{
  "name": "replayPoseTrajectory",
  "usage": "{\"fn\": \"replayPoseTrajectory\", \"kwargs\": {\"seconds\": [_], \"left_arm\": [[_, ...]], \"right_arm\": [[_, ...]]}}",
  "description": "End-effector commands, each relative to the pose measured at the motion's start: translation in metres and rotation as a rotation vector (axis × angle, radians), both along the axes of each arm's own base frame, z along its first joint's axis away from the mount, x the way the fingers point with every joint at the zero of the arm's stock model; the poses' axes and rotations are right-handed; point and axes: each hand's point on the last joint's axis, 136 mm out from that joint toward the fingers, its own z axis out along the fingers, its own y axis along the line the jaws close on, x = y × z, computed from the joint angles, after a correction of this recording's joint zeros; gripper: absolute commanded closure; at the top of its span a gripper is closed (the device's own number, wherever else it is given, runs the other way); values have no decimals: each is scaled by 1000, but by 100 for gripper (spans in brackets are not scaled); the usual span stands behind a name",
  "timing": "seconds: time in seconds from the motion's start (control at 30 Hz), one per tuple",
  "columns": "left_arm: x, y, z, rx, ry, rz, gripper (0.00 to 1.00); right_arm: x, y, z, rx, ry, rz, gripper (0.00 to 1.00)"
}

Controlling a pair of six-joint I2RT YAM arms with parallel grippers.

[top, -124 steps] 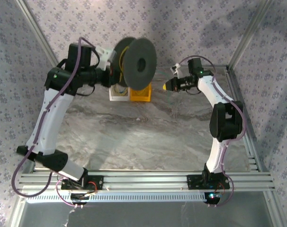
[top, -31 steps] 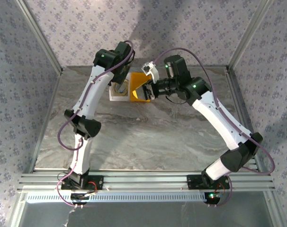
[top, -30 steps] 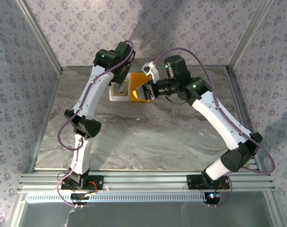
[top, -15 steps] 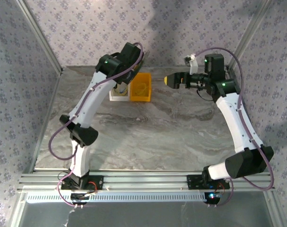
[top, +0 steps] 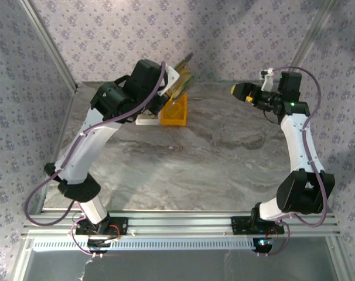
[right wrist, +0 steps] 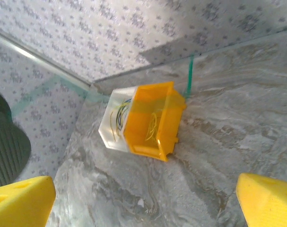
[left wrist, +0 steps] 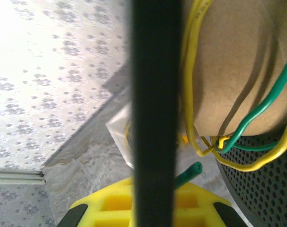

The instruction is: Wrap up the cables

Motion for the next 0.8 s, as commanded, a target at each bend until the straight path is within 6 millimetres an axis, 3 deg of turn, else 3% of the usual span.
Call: {"fn": "replayPoseTrajectory", "kwargs": {"seconds": [0.0,0.2,0.5,0.77], "left_arm": [[-12,-6,30,-104,-86,-78,100],[-25,-7,26,-125,-75,-140,100],[-30,-12,26,-136,-62,-179,100],[-34,-13,27,-143,-57,-192,100]], "right_arm": [[2,-7,7,62,-14,15,0],[1,-8,-6,62,22,27,10],[-10,-9,-78,-77,172,6,31],[-7,-11,-89,-80,188,1,40]]}}
